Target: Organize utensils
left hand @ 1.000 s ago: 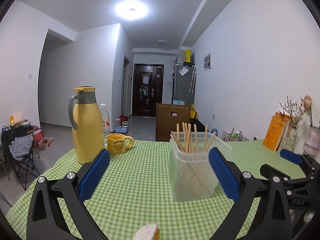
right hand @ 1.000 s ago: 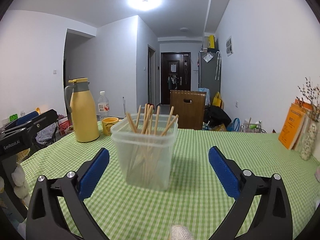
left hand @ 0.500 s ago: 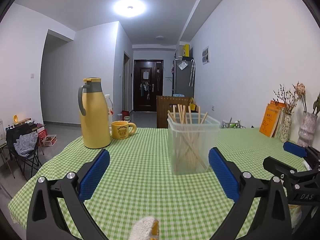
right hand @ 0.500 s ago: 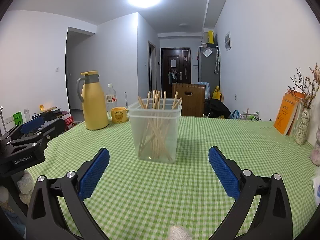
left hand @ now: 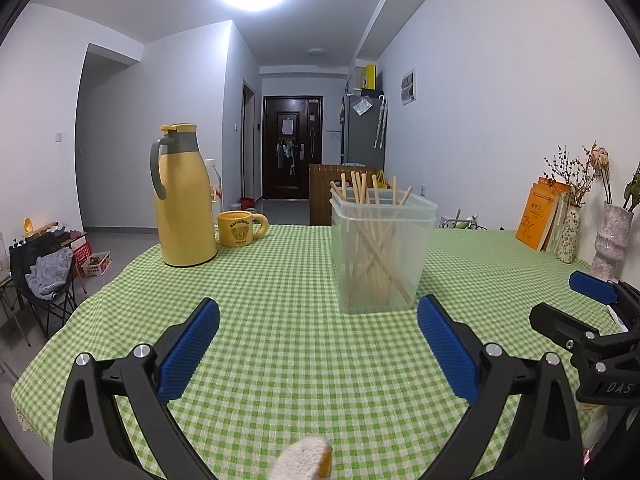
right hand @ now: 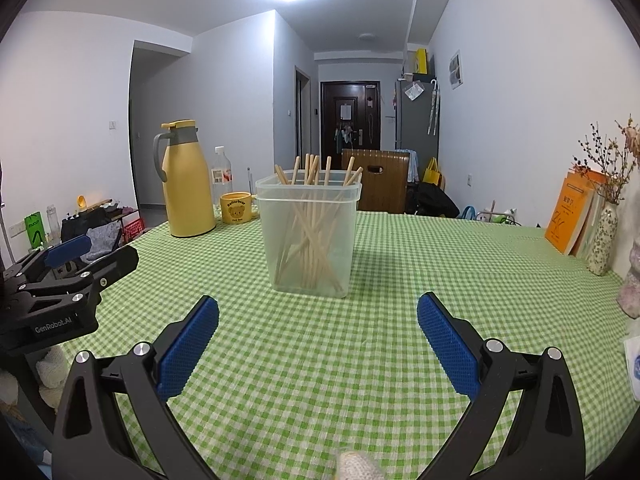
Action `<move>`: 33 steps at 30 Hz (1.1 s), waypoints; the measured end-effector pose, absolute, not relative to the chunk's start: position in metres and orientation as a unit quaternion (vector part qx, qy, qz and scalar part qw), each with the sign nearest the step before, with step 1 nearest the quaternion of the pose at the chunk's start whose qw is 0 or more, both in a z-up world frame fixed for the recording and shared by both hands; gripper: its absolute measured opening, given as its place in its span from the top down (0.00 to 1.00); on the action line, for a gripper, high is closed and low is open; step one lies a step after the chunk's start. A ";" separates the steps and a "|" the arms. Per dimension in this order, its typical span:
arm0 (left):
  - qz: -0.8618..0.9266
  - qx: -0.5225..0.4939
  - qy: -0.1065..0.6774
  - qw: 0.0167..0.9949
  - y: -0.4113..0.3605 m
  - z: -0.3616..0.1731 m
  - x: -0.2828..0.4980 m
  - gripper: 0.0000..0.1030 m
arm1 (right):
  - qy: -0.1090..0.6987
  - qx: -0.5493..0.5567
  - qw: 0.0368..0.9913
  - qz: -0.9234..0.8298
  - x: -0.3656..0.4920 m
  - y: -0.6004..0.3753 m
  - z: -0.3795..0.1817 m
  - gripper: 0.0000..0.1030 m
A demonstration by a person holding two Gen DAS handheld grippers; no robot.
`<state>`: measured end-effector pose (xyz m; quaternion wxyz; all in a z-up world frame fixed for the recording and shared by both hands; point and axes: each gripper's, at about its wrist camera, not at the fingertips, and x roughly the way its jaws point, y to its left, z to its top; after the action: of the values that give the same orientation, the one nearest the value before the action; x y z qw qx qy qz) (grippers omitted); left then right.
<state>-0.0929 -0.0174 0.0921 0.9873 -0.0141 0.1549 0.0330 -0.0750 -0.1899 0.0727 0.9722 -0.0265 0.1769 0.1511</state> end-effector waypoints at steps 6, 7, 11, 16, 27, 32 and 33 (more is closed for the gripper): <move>0.030 -0.019 0.160 0.987 -0.016 0.091 -0.092 0.07 | 0.178 -0.028 0.972 0.152 -0.077 -0.189 0.073 0.07; 0.029 -0.021 0.161 0.986 -0.016 0.091 -0.091 0.07 | 0.178 -0.028 0.972 0.152 -0.077 -0.189 0.073 0.07; 0.030 -0.022 0.161 0.986 -0.015 0.091 -0.092 0.07 | 0.178 -0.028 0.972 0.151 -0.077 -0.189 0.073 0.07; 0.031 -0.023 0.162 0.986 -0.015 0.091 -0.091 0.07 | 0.178 -0.026 0.972 0.150 -0.076 -0.189 0.073 0.07; 0.030 -0.022 0.162 0.986 -0.015 0.091 -0.092 0.07 | 0.178 -0.025 0.972 0.148 -0.077 -0.190 0.073 0.07; 0.029 -0.022 0.161 0.986 -0.015 0.091 -0.092 0.07 | 0.178 -0.025 0.972 0.148 -0.077 -0.190 0.073 0.07; 0.029 -0.023 0.161 0.986 -0.015 0.091 -0.092 0.07 | 0.178 -0.026 0.973 0.148 -0.077 -0.190 0.073 0.07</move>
<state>-0.0921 -0.0151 0.0905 0.9862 -0.0229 0.1615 0.0289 -0.0766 -0.1901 0.0727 0.9725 -0.0255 0.1782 0.1475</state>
